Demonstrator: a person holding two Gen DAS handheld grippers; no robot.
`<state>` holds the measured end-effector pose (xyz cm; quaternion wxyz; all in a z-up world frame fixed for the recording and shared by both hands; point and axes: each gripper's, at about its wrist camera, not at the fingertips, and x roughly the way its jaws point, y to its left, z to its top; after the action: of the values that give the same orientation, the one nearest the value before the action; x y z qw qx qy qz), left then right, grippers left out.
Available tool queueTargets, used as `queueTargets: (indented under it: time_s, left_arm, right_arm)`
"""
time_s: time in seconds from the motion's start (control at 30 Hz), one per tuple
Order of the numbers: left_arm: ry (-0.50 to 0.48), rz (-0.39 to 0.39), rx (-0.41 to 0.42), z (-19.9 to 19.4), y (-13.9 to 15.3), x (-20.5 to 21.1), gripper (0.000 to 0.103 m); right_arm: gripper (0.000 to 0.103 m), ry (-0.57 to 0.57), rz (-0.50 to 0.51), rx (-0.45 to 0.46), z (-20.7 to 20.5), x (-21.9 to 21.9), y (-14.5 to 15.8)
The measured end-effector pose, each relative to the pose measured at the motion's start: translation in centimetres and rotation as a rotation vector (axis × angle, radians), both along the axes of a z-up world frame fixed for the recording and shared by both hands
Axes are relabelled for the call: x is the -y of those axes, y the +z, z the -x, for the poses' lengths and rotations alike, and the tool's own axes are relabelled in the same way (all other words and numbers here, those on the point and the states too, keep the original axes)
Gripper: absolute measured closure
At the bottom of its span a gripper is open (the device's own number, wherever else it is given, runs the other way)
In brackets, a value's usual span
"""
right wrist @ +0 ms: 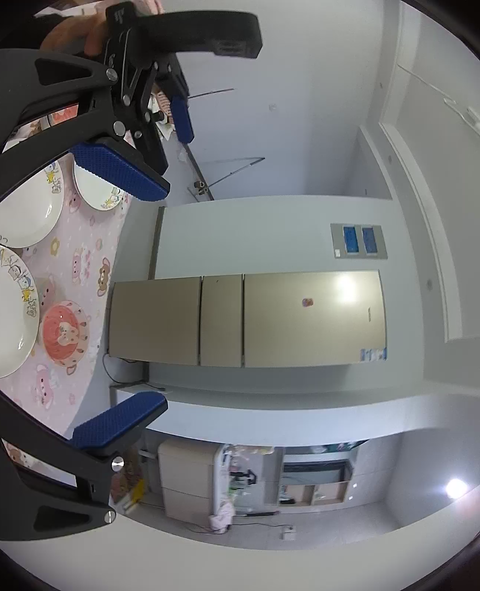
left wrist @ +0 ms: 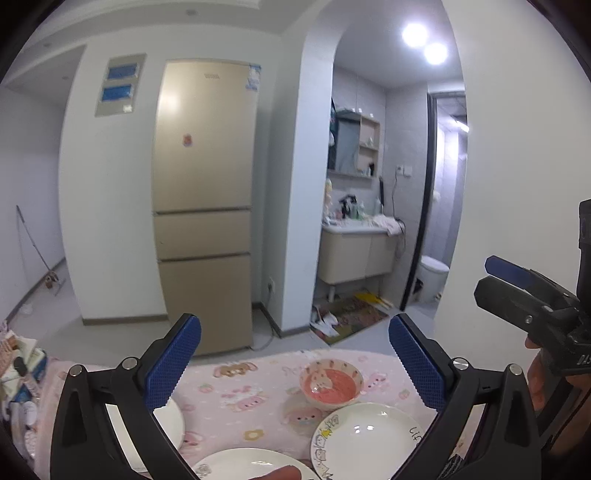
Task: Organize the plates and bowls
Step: 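Move the right gripper to the second pink strawberry bowl, then close the right gripper on the second pink bowl rim and lift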
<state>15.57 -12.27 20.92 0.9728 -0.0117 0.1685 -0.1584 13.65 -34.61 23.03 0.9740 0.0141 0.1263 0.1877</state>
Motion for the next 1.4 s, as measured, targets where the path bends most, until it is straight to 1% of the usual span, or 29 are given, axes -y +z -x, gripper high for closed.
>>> queueTargets:
  time_s: [0.2,0.27,0.37,0.4,0.47,0.5,0.57,0.6,0.67,0.73,0.8,0.83,0.93,0.97,1.0,1.03,1.07,1.1,1.13,1.17,1.2,1.23,1.3,1.33,1.4]
  left_arm:
    - [-0.054,-0.011,-0.118,-4.5,-3.9,2.6,0.0]
    - [-0.05,-0.032,-0.148,-5.9,-5.1,3.2,0.0]
    - [-0.045,-0.049,-0.186,-7.5,-6.6,3.8,0.0]
    - [-0.041,-0.047,-0.201,-8.2,-7.1,4.0,0.0]
    - [-0.021,-0.034,-0.229,-9.5,-8.3,4.3,0.0]
    - [-0.013,-0.034,-0.242,-10.0,-8.8,4.4,0.0]
    - [0.006,-0.04,-0.274,-11.3,-10.1,4.8,0.0]
    - [0.005,-0.044,-0.297,-12.1,-10.9,5.1,0.0]
    - [-0.011,-0.046,-0.356,-13.8,-12.6,5.7,0.0]
    - [-0.028,-0.032,-0.406,-15.1,-14.1,6.0,0.0]
    - [-0.05,-0.014,-0.454,-16.5,-15.6,6.3,0.0]
    - [-0.056,-0.009,-0.478,-17.2,-16.4,6.4,0.0]
    - [-0.057,-0.017,-0.53,-18.8,-18.4,7.1,0.0]
    - [-0.053,-0.022,-0.552,-19.4,-19.3,7.3,0.0]
    - [-0.053,-0.021,-0.57,-19.7,-19.8,7.5,0.0]
    - [-0.059,-0.011,-0.598,-20.2,-20.7,7.5,0.0]
    - [-0.068,0.001,-0.622,-20.6,-21.3,7.6,0.0]
    - [-0.075,0.013,-0.645,-21.0,-21.8,7.7,0.003]
    - [-0.079,0.026,-0.669,-21.3,-22.3,7.6,0.006]
    - [-0.081,0.04,-0.691,-21.7,-22.8,7.6,0.011]
    - [-0.081,0.057,-0.716,-22.1,-23.4,7.5,0.015]
    - [-0.082,0.069,-0.735,-22.3,-23.8,7.4,0.017]
    - [-0.091,0.084,-0.769,-22.8,-24.5,7.5,0.03]
    - [-0.096,0.08,-0.783,-22.9,-24.8,7.6,0.035]
    - [-0.091,0.069,-0.804,-23.2,-25.3,7.8,0.063]
  right_arm:
    - [0.0,-0.026,-0.022,-0.109,-3.5,2.2,-3.8]
    - [0.0,-0.045,-0.018,-0.152,-4.8,2.6,-5.1]
    - [0.0,0.005,-0.071,-0.23,-6.8,3.5,-6.9]
    - [0.0,-0.006,-0.079,-0.265,-7.6,3.8,-7.6]
    - [0.0,-0.048,-0.063,-0.303,-8.9,4.4,-8.9]
    - [0.0,-0.045,-0.074,-0.329,-9.6,4.9,-9.8]
    - [0.0,0.003,-0.136,-0.383,-11.0,5.7,-11.2]
    - [0.0,0.008,-0.152,-0.412,-11.7,6.1,-12.0]
    - [0.001,-0.005,-0.155,-0.448,-12.8,6.7,-13.4]
    - [0.002,-0.014,-0.155,-0.485,-14.0,7.1,-14.9]
    - [0.008,-0.031,-0.151,-0.52,-15.4,7.5,-16.3]
    - [0.014,-0.037,-0.149,-0.536,-15.9,7.6,-17.0]
    - [0.025,-0.027,-0.169,-0.602,-17.7,7.9,-19.3]
    - [0.027,-0.024,-0.18,-0.627,-18.3,8.1,-20.2]
    - [0.033,-0.029,-0.181,-0.648,-18.8,8.3,-21.0]
    - [0.036,-0.035,-0.182,-0.664,-19.3,8.5,-21.7]
    - [0.042,-0.037,-0.189,-0.68,-19.6,8.7,-22.3]
    - [0.052,-0.038,-0.2,-0.699,-20.0,8.9,-22.9]
    - [0.067,-0.037,-0.205,-0.71,-20.2,8.9,-23.4]
    - [0.074,-0.034,-0.201,-0.719,-20.4,8.9,-23.8]
    - [0.077,-0.034,-0.189,-0.729,-20.5,8.8,-24.2]
    - [0.077,-0.03,-0.18,-0.734,-20.6,8.5,-24.5]
    - [0.077,-0.012,-0.18,-0.743,-20.7,8.1,-25.0]
    - [0.077,-0.008,-0.187,-0.747,-20.7,8.1,-25.3]
    - [0.077,0.004,-0.203,-0.757,-20.8,7.9,-25.8]
